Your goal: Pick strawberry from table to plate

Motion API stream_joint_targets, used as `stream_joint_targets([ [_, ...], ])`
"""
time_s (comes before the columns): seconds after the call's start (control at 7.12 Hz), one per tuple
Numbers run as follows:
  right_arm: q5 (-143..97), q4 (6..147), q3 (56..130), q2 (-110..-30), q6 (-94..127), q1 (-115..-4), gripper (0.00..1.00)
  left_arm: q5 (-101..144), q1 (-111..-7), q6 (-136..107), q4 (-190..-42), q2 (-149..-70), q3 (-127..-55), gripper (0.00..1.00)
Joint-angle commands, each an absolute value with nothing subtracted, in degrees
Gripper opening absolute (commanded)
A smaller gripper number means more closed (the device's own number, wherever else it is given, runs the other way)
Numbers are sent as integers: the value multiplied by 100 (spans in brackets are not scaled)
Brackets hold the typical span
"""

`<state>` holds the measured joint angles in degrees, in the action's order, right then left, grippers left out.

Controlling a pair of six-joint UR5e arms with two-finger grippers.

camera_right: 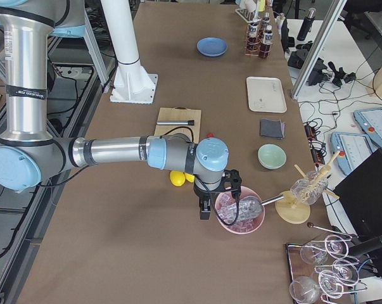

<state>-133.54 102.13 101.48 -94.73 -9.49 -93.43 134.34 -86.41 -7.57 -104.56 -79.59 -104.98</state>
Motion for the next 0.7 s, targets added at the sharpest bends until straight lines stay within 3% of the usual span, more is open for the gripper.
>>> stream_joint_targets([
  [0.0,-13359,10213,10169,-9483,-949,-9343,100,13395,-8648,-747,-10459,-7893,-10433,97],
  [0.56,-13377,10213,10186,-9483,-940,-9343,100,13429,-8596,-799,-10476,-7831,-10485,97],
])
